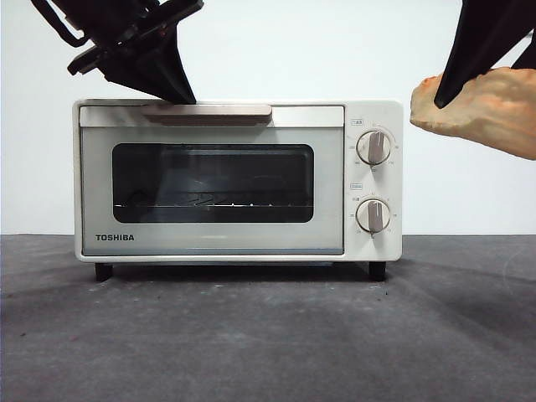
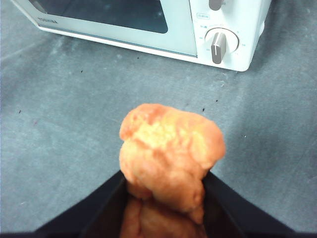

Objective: The left arm flap open the oven, the right arm pick bread and place it into oven, the left arm flap close the oven

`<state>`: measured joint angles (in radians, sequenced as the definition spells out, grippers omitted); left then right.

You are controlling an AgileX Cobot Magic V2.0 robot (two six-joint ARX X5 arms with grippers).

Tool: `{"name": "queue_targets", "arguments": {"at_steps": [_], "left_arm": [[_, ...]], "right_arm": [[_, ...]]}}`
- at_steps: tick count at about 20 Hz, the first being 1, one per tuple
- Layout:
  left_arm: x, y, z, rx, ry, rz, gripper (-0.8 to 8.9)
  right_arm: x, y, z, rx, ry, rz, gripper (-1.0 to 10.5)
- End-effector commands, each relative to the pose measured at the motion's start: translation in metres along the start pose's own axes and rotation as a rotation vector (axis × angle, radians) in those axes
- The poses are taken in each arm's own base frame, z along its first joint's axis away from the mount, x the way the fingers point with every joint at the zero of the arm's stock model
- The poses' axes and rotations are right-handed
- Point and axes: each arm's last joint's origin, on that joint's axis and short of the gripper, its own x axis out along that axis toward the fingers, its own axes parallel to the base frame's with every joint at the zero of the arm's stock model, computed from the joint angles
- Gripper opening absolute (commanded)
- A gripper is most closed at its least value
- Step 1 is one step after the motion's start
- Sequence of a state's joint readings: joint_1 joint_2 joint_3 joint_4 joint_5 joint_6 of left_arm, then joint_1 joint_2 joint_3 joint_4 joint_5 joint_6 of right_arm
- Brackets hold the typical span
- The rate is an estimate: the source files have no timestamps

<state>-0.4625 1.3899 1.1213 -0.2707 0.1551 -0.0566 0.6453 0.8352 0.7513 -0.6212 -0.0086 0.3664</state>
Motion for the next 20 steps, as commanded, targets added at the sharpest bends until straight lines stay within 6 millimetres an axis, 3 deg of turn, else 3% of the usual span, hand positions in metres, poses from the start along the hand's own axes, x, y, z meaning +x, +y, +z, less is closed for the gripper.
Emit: {"name": "queue_targets", "arguments": {"at_steps": [1, 20], "left_arm": [[0.008, -0.002, 0.002, 0.029, 0.01, -0.002, 0.17], [0.002, -0.054, -0.047, 0.081, 0.485, -0.123, 0.17]], "right_arm": [[-0.002, 0.003, 0.004, -0.013, -0.016, 0.015, 1.9], [-0.002, 0.003, 0.004, -0.021, -0.016, 0.015, 1.9]]}}
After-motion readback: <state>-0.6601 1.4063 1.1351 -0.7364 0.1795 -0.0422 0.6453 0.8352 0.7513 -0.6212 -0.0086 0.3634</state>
